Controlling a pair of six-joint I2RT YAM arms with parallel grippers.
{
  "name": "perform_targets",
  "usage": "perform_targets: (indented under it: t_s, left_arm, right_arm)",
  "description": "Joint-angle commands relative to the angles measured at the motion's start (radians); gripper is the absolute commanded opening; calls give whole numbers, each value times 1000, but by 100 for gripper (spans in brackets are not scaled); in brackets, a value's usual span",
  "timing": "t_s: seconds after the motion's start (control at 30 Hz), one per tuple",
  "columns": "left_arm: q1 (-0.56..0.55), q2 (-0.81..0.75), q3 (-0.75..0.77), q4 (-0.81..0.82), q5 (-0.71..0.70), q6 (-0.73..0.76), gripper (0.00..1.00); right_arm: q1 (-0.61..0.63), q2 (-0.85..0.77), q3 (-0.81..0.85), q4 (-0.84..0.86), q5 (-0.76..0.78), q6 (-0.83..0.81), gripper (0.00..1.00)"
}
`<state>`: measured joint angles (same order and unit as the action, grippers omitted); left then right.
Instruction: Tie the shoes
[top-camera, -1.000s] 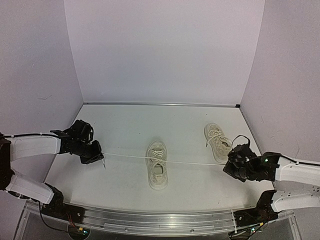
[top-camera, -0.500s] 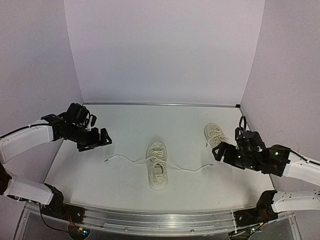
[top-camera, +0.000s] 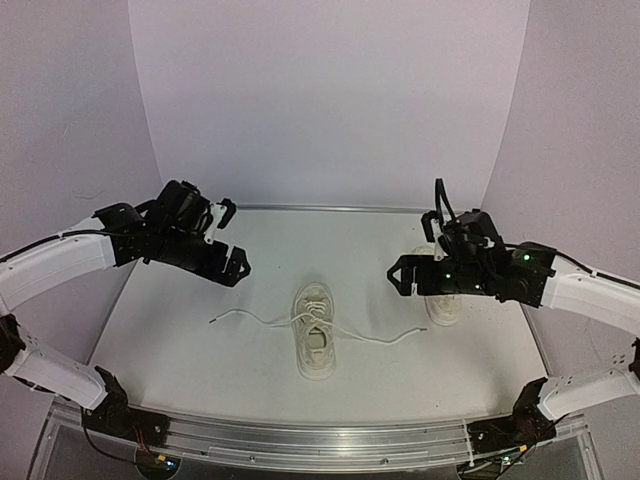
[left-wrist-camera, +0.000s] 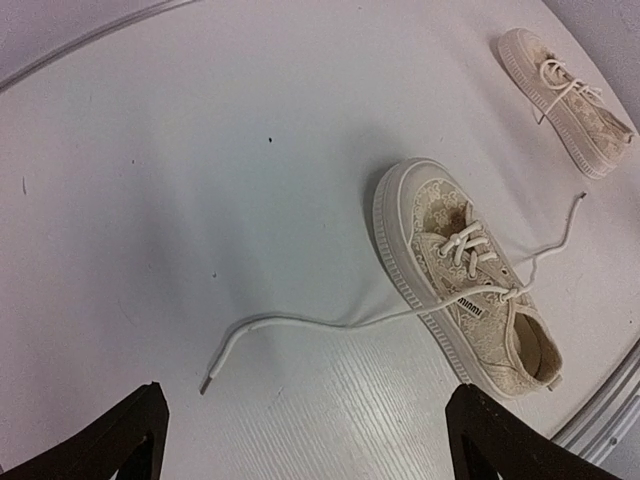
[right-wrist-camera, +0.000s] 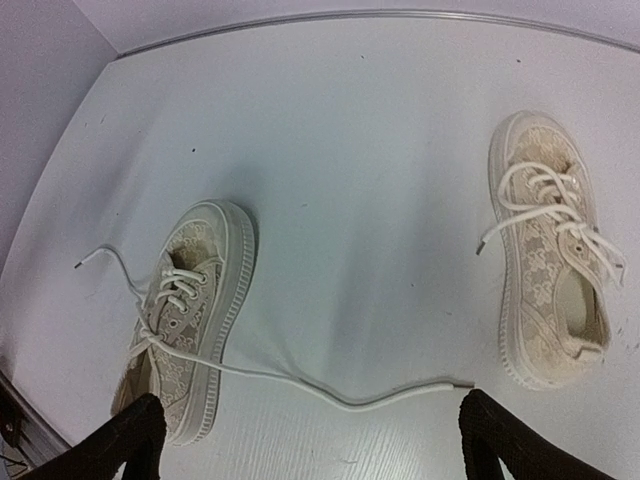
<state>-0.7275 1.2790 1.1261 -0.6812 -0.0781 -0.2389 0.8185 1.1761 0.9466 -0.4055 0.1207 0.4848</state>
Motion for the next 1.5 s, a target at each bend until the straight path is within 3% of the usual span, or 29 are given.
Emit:
perform_targets:
  t_s: [0.0, 0.2, 0.33, 0.5, 0.77, 1.0, 1.27, 1.47]
  left_arm:
    - [10, -20, 24, 187, 24, 130, 100]
    - [10, 80, 57, 153, 141, 360, 100]
    - [8, 181, 38, 121, 120, 521, 99]
    - [8, 271, 7, 130, 245, 722, 99]
    - [8, 434, -31, 221, 392, 949, 78]
    - [9, 534, 2, 269, 426, 1003, 59]
    - [8, 576, -23, 394, 438, 1001, 49]
    - [8, 587, -18, 415, 455, 1001, 35]
  right_arm:
    - [-4, 41, 106, 24, -4, -106, 98]
    - [-3, 12, 122, 71, -35, -105, 98]
    - [-4, 7, 110, 82, -44, -94, 98]
    - [-4, -9, 81, 113, -132, -109, 98]
    - [-3, -36, 31, 148, -213, -105, 98]
    - [-4, -61, 13, 146, -223, -106, 98]
    - [-4, -45, 13, 145, -236, -111, 98]
    - [-4, -33, 15, 145, -238, -110, 98]
